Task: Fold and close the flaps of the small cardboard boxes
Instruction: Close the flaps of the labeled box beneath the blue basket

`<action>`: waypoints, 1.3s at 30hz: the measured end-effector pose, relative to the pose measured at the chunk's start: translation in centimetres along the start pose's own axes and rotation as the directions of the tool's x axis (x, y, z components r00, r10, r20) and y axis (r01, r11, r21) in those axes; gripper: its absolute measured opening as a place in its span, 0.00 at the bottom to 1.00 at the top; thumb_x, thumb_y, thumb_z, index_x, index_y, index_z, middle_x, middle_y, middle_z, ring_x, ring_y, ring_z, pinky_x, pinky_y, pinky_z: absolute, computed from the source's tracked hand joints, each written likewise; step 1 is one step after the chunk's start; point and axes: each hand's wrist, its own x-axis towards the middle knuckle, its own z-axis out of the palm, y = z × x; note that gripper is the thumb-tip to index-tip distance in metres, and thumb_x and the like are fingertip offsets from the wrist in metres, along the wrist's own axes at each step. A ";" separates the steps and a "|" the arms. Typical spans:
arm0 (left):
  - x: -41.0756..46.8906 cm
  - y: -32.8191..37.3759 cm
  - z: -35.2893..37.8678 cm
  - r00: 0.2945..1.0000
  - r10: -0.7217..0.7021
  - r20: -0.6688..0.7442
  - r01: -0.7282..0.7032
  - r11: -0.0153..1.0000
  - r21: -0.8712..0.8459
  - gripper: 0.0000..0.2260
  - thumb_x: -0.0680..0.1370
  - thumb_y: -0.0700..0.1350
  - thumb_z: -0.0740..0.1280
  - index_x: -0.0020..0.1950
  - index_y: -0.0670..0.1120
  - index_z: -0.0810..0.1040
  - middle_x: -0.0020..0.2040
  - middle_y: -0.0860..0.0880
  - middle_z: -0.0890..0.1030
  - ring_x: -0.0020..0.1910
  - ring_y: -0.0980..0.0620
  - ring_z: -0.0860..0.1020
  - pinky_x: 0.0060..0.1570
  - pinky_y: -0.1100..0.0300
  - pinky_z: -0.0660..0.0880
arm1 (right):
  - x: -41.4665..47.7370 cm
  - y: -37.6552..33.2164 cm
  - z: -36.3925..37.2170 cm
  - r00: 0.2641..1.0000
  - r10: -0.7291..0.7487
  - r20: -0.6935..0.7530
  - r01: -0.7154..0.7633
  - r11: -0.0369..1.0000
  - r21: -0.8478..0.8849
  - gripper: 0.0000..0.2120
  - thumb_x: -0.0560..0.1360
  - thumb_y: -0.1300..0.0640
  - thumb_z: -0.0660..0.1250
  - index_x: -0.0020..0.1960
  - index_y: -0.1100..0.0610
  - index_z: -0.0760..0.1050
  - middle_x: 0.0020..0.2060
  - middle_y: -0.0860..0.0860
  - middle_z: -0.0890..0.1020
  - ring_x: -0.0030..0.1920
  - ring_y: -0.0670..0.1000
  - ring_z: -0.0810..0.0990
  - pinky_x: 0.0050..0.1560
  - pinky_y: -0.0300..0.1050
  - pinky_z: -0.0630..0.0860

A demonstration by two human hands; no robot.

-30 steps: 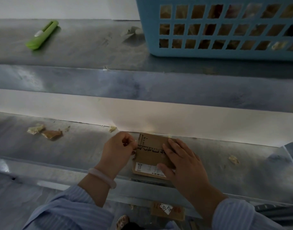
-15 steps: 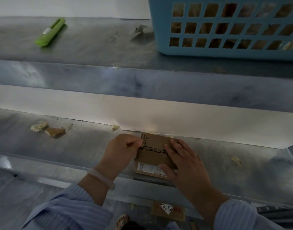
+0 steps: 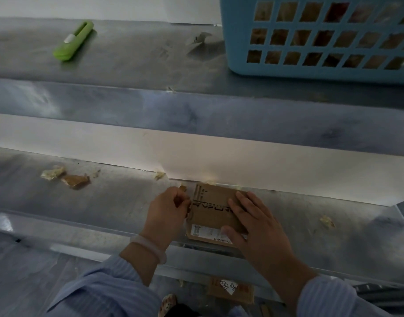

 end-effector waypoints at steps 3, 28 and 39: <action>-0.2 -0.9 0.3 0.945 0.326 -0.030 -0.304 0.909 0.285 0.03 0.75 0.39 0.67 0.41 0.44 0.76 0.38 0.50 0.77 0.35 0.51 0.75 0.33 0.61 0.66 | 0.0 -0.3 0.3 1.000 0.012 -0.019 -0.012 1.000 0.005 0.36 0.72 0.28 0.46 0.75 0.43 0.62 0.76 0.39 0.57 0.76 0.40 0.47 0.71 0.45 0.53; 0.6 -1.4 -0.6 0.885 -0.216 0.414 0.401 0.804 -0.439 0.05 0.76 0.38 0.68 0.47 0.36 0.78 0.47 0.39 0.83 0.45 0.46 0.83 0.45 0.53 0.81 | -0.3 0.5 0.6 1.000 -0.015 -0.017 0.016 0.999 0.035 0.34 0.74 0.28 0.47 0.76 0.43 0.58 0.76 0.38 0.53 0.76 0.40 0.43 0.74 0.44 0.51; 0.9 -2.8 1.0 0.988 -0.055 0.147 0.070 0.992 -0.101 0.02 0.74 0.42 0.71 0.44 0.49 0.81 0.40 0.52 0.83 0.41 0.52 0.82 0.46 0.58 0.78 | -0.3 0.7 1.0 0.996 -0.023 -0.090 0.029 0.998 0.061 0.34 0.75 0.29 0.48 0.74 0.46 0.63 0.75 0.41 0.59 0.77 0.42 0.50 0.73 0.45 0.56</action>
